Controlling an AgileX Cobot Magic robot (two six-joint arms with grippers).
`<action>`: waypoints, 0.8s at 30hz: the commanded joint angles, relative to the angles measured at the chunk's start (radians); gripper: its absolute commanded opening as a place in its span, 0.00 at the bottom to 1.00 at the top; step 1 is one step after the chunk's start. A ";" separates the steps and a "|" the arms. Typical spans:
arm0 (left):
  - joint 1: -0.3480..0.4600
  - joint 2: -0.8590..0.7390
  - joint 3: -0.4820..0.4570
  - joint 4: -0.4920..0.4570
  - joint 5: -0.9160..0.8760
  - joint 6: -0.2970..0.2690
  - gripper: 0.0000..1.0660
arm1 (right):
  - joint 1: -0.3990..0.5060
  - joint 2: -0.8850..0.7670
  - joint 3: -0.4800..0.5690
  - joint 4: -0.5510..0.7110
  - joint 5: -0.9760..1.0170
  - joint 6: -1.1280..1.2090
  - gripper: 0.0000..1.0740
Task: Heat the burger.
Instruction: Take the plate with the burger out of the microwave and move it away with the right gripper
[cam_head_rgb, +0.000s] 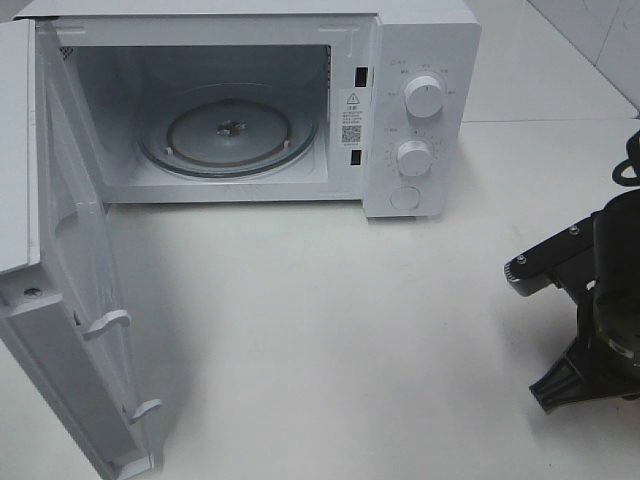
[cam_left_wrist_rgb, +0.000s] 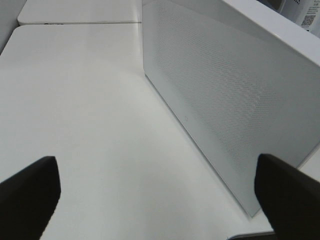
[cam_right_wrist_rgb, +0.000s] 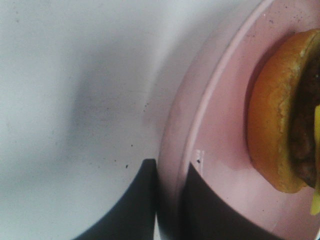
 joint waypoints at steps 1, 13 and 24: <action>0.002 -0.019 0.001 0.000 -0.014 -0.009 0.92 | -0.030 0.047 -0.028 -0.053 0.003 0.022 0.04; 0.002 -0.019 0.001 0.000 -0.014 -0.009 0.92 | -0.093 0.132 -0.081 -0.098 -0.007 0.088 0.11; 0.002 -0.019 0.001 0.000 -0.014 -0.009 0.92 | -0.093 0.080 -0.086 -0.005 -0.025 0.023 0.42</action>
